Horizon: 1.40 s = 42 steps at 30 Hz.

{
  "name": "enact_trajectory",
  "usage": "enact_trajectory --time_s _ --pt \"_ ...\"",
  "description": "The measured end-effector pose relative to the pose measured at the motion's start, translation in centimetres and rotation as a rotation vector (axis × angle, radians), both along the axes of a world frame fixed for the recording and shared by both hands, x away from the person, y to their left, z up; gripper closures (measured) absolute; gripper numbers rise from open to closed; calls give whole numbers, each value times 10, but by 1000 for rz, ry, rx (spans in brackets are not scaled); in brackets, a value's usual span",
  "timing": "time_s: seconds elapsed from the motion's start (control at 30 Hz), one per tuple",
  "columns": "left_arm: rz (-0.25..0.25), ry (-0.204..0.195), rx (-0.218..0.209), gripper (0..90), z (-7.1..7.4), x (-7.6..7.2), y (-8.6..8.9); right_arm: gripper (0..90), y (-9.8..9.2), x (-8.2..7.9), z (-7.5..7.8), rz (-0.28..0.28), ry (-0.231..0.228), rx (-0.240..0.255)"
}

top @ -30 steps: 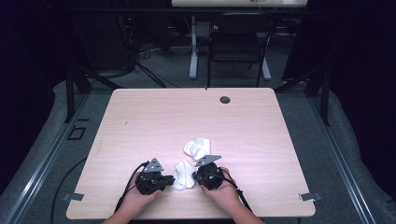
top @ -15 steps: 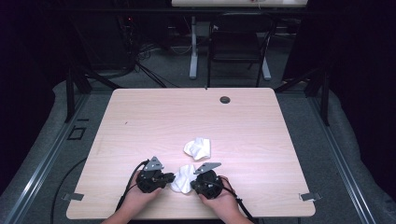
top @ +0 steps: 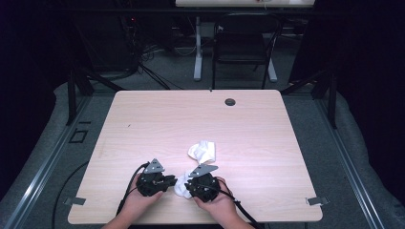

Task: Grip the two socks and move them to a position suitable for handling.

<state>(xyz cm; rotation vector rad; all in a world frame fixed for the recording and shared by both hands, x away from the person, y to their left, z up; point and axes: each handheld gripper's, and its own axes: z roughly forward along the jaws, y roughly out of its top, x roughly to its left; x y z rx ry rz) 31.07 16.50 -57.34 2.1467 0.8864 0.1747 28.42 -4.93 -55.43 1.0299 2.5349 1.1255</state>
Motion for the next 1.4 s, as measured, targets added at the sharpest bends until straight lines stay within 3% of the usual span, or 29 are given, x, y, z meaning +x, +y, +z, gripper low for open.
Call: enact_trajectory --time_s 0.23,0.57,0.93,1.23,1.4 --pt "40 1 -22 778 5 3 11 777 15 3 -7 20 5 9" --pt "64 -8 -35 758 9 5 19 709 22 3 -16 36 11 -36" --pt "48 -2 -24 753 7 3 15 793 23 -1 -20 25 -32 -75" --pt "33 5 -26 752 6 1 12 880 19 3 -20 -7 12 -30" --pt "25 7 -26 751 6 0 10 888 17 3 -18 -18 -4 2"
